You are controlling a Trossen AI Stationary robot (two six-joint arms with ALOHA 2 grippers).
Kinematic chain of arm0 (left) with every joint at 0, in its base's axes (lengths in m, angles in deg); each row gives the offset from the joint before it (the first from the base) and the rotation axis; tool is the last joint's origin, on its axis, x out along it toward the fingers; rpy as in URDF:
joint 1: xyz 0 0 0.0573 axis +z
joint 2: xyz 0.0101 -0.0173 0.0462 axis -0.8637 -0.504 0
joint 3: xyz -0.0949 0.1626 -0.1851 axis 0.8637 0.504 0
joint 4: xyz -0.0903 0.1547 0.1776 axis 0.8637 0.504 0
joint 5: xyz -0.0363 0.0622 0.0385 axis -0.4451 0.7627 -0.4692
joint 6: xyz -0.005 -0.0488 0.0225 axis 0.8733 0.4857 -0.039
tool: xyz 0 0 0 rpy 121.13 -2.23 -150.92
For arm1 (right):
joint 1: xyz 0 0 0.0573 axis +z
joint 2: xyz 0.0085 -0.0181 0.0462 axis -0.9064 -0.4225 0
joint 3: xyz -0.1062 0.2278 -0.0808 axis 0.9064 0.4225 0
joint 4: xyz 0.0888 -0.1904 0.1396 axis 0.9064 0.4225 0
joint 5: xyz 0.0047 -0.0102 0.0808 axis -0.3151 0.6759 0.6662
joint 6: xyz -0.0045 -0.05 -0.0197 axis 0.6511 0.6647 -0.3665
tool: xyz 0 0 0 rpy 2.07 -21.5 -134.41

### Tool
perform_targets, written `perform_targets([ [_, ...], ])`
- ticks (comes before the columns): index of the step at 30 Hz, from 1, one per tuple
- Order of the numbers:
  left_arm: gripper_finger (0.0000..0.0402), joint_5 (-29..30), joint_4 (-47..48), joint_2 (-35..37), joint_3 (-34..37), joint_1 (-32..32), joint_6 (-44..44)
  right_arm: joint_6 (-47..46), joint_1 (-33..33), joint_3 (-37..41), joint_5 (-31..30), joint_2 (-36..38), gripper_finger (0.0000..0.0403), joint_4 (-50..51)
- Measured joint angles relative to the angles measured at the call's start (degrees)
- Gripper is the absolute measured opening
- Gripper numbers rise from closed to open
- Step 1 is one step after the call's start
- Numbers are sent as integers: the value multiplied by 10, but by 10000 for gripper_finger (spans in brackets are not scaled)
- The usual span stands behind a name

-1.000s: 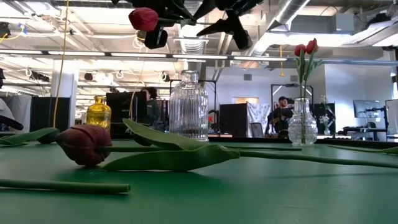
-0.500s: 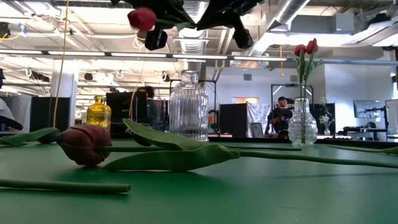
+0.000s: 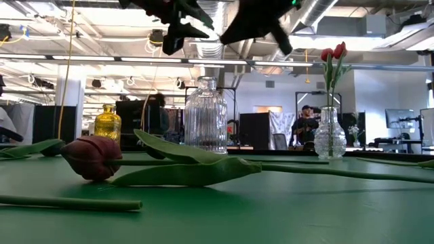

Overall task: Sort flowers into vase by color
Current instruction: Put the red tulip into the right transparent vase

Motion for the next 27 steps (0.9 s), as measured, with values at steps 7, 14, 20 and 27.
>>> perform_targets([
  [7,173,61,13,51,0,50,-100,-218,-9,0,89,104,17,164],
  [14,170,103,-29,102,53,39,-155,-364,-52,110,124,282,17,178],
  [20,168,99,-130,130,125,19,-164,-424,-113,273,67,462,17,13],
  [27,168,99,-195,137,180,16,-163,-424,-179,374,14,568,17,-104],
])
